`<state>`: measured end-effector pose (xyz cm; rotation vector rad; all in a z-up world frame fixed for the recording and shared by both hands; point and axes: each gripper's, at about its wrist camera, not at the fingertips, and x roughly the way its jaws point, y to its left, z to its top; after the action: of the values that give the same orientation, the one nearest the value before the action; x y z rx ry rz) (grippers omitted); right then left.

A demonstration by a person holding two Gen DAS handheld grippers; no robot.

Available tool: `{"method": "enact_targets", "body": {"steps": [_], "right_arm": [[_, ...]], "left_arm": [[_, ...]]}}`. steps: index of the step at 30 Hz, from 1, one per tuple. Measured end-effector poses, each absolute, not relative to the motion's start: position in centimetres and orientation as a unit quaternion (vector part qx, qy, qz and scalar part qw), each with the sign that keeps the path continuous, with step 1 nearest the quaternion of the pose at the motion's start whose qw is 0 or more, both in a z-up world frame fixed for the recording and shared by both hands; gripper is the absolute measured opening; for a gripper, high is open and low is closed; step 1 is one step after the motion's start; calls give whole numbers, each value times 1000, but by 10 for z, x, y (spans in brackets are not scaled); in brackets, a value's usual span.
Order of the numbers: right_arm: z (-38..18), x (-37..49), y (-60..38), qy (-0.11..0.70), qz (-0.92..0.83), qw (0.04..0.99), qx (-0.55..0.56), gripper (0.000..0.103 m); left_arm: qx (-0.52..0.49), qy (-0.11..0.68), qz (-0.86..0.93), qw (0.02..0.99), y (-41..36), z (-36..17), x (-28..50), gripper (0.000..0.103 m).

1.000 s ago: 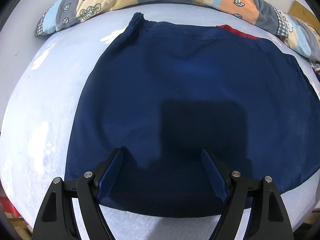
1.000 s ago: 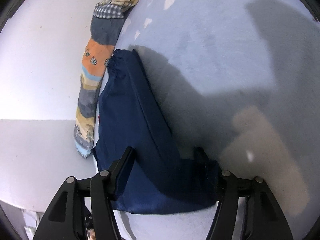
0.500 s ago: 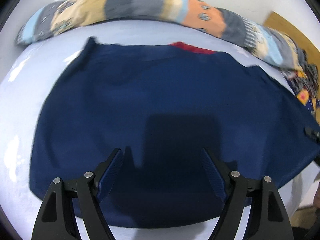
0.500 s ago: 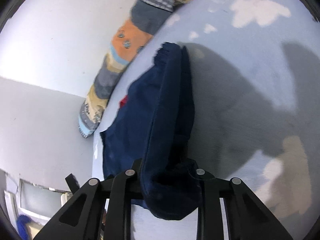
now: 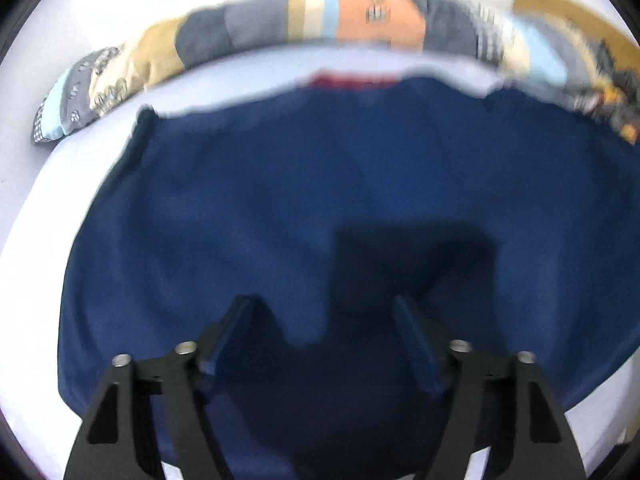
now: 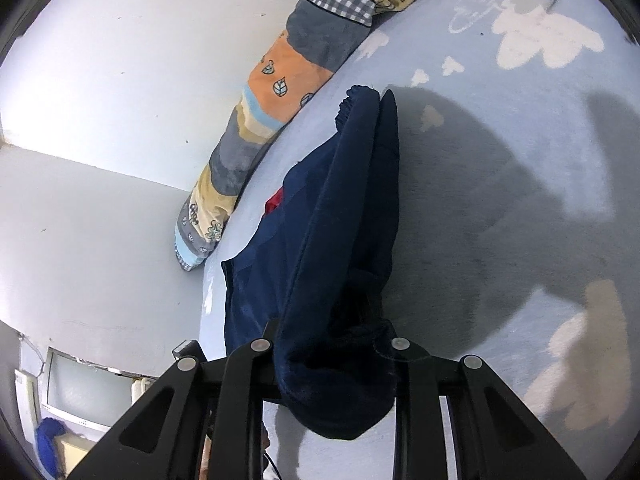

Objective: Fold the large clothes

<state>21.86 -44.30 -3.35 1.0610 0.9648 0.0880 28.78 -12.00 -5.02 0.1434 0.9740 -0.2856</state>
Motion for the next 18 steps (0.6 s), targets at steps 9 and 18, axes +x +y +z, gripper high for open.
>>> {"method": "enact_targets", "body": {"steps": [9, 18], "right_arm": [[-27, 219, -442, 433, 50, 755, 489, 25], [-29, 221, -443, 432, 43, 752, 496, 25]], "left_arm": [[98, 494, -143, 852, -123, -65, 276, 83], [96, 498, -131, 852, -119, -65, 281, 82]]}}
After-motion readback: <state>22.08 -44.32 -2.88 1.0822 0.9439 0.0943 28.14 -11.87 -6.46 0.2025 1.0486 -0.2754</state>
